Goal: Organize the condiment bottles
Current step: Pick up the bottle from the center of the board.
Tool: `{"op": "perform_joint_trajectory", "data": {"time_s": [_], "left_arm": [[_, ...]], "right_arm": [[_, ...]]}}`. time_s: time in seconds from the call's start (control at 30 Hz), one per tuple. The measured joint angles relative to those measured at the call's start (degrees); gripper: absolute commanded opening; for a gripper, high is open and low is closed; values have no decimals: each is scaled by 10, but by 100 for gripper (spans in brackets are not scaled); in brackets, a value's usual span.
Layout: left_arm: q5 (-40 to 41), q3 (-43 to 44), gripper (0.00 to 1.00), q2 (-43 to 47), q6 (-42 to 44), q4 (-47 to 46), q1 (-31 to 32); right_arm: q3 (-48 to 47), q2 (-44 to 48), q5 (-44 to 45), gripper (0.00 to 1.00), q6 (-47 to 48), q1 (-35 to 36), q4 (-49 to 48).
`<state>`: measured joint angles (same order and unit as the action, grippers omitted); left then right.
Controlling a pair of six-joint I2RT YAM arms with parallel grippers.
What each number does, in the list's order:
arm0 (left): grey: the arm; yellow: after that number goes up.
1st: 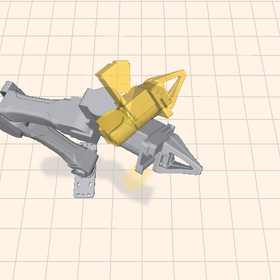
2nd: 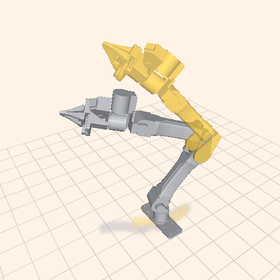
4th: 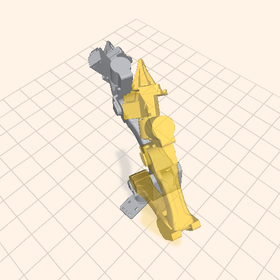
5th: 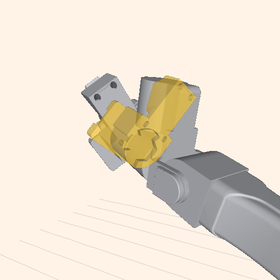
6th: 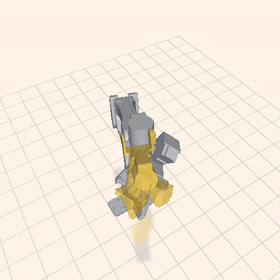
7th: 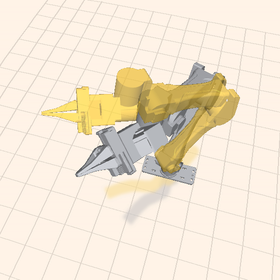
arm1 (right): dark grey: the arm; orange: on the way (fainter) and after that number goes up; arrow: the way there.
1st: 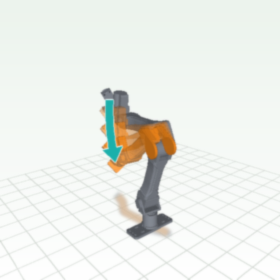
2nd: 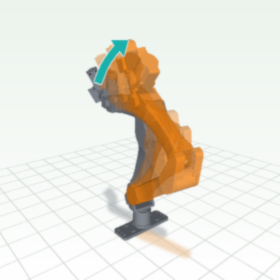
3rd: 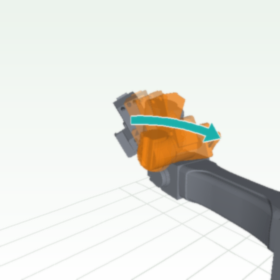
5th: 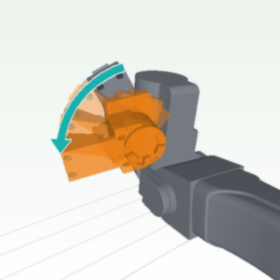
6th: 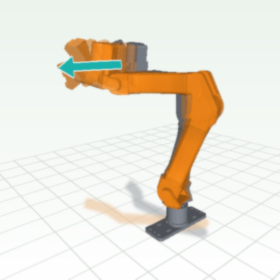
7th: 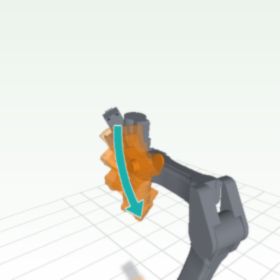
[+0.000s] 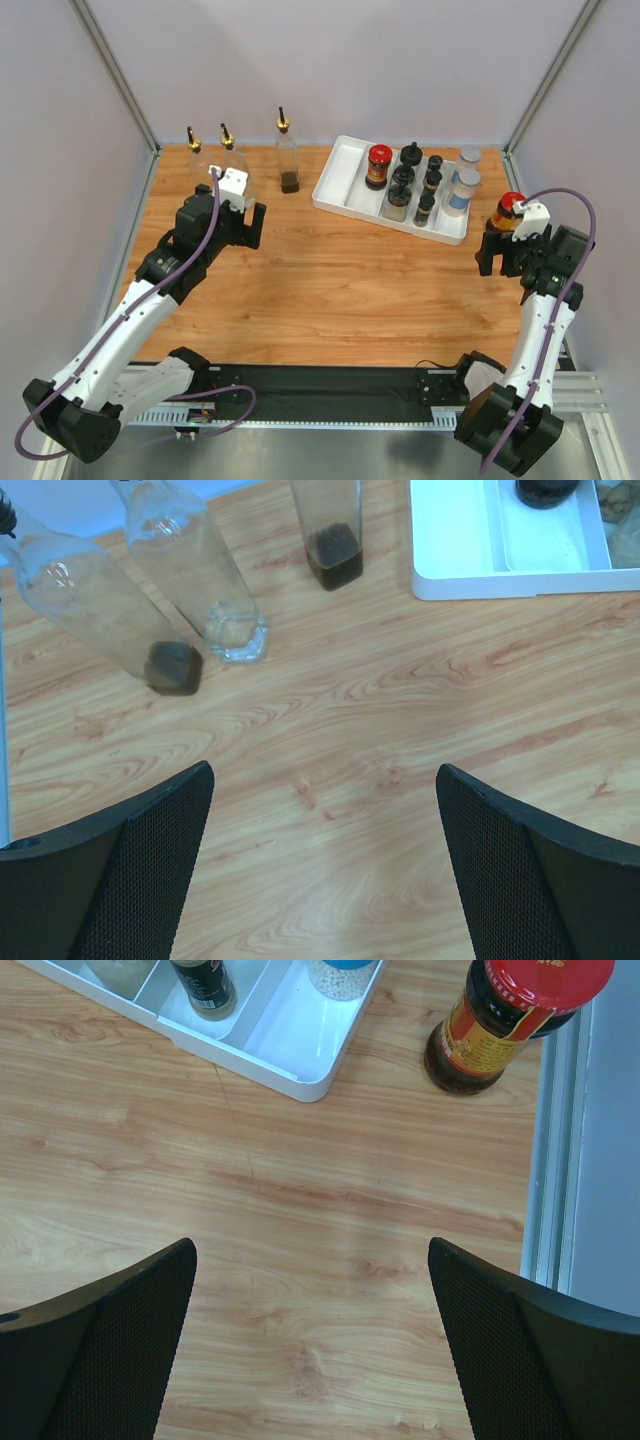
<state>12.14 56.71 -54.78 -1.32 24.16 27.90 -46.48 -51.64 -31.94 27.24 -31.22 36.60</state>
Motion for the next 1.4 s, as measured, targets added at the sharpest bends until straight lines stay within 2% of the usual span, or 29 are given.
{"op": "perform_joint_trajectory", "data": {"time_s": [0.5, 0.77, 1.0, 1.4], "left_arm": [[-11, -21, 100, 5, -3, -9, -10], [-11, -24, 100, -1, -3, -12, -10], [-11, -24, 100, -13, -3, -12, -10], [-9, -24, 100, -13, -3, -12, -10]], "right_arm": [[-2, -34, 18, 100, 0, -1, -2], [-73, -104, 65, 100, -5, -1, -3], [-168, -233, 108, 100, -32, 2, -36], [-303, -425, 200, 100, -59, 53, -59]]}}
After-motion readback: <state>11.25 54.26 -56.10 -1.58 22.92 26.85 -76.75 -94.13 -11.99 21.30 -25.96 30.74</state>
